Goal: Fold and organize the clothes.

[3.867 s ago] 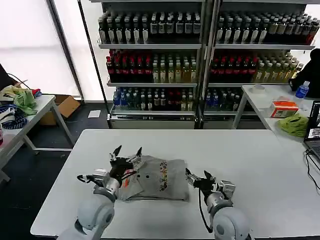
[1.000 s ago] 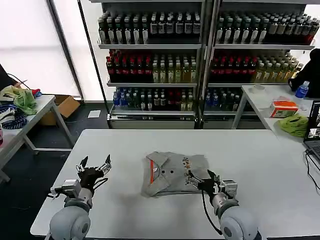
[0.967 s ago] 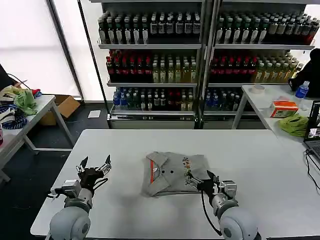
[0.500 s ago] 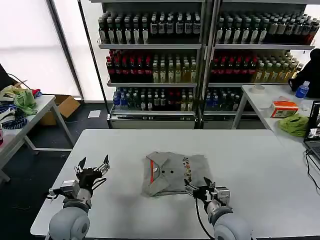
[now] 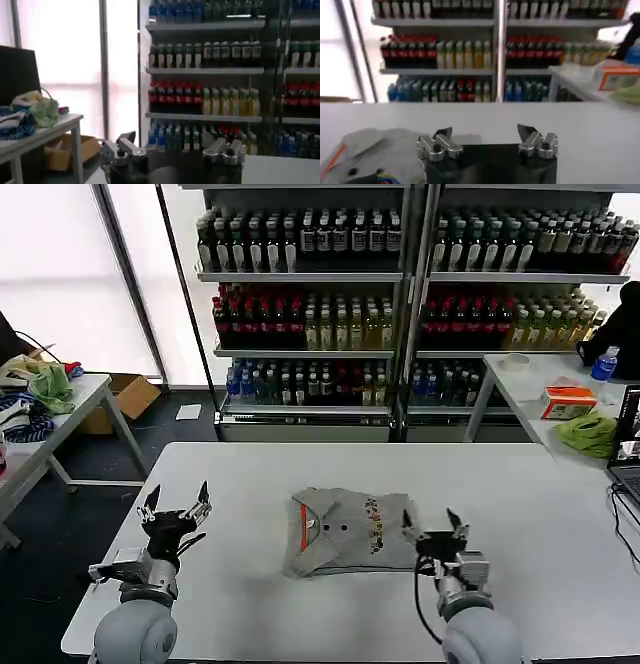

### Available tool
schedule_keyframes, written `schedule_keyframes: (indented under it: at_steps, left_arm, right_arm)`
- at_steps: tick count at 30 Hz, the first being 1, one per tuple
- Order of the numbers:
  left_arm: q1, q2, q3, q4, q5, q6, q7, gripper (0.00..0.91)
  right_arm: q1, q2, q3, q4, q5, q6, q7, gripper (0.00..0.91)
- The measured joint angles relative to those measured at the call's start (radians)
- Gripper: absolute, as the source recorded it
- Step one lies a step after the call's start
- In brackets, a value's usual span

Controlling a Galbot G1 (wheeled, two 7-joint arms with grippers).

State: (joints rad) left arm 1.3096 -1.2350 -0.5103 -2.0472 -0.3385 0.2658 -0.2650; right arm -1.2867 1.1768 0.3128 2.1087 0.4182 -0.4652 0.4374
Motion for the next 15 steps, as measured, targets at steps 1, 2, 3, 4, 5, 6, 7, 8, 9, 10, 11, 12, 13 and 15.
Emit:
schedule_keyframes:
  at_steps: [1, 2, 3, 4, 5, 6, 7, 8, 9, 10, 11, 12, 13, 15]
  left_arm:
    - [-0.001, -0.001, 0.002, 0.000, 0.006, -0.008, 0.002, 0.907]
    - [-0.002, -0.001, 0.003, 0.000, 0.011, -0.014, 0.003, 0.907]
    - [-0.003, -0.002, 0.004, 0.000, 0.014, -0.020, 0.003, 0.907]
    - [-0.003, -0.002, 0.004, 0.000, 0.016, -0.026, 0.003, 0.907]
    - [-0.002, -0.002, 0.004, 0.000, 0.018, -0.031, 0.003, 0.907]
    - [-0.001, -0.002, 0.004, 0.000, 0.020, -0.034, 0.004, 0.907]
    - [0.000, -0.002, 0.004, -0.001, 0.023, -0.036, 0.004, 0.907]
    - [0.000, -0.002, 0.004, -0.001, 0.024, -0.038, 0.004, 0.907]
    - [0.000, -0.001, 0.004, -0.001, 0.026, -0.040, 0.004, 0.907]
    - [-0.001, 0.000, 0.003, 0.000, 0.026, -0.041, 0.006, 0.907]
    - [-0.002, 0.001, 0.002, 0.001, 0.027, -0.042, 0.006, 0.907]
    - [-0.003, 0.002, 0.001, 0.003, 0.026, -0.043, 0.007, 0.907]
    - [-0.004, 0.004, -0.001, 0.006, 0.026, -0.043, 0.008, 0.907]
    - [-0.004, 0.008, -0.003, 0.008, 0.024, -0.043, 0.008, 0.907]
  right_arm:
    - [-0.004, 0.000, 0.020, 0.003, -0.009, 0.008, -0.001, 0.907]
    - [-0.009, 0.000, 0.044, 0.005, -0.017, 0.016, -0.002, 0.907]
    - [-0.015, 0.000, 0.065, 0.008, -0.022, 0.023, -0.005, 0.907]
    - [-0.021, -0.001, 0.085, 0.013, -0.027, 0.031, -0.007, 0.907]
    - [-0.028, -0.001, 0.106, 0.017, -0.033, 0.038, -0.008, 0.907]
    - [-0.033, -0.001, 0.122, 0.020, -0.038, 0.043, -0.010, 0.907]
    - [-0.040, 0.001, 0.139, 0.024, -0.044, 0.048, -0.011, 0.907]
    - [-0.047, 0.003, 0.156, 0.027, -0.049, 0.053, -0.012, 0.907]
    - [-0.054, 0.004, 0.169, 0.030, -0.054, 0.057, -0.013, 0.907]
    - [-0.060, 0.006, 0.181, 0.033, -0.058, 0.061, -0.013, 0.907]
    - [-0.066, 0.008, 0.193, 0.036, -0.062, 0.065, -0.014, 0.907]
    - [-0.071, 0.009, 0.202, 0.037, -0.065, 0.068, -0.014, 0.907]
    - [-0.075, 0.010, 0.210, 0.038, -0.067, 0.071, -0.015, 0.907]
    - [-0.083, 0.013, 0.223, 0.039, -0.070, 0.075, -0.015, 0.907]
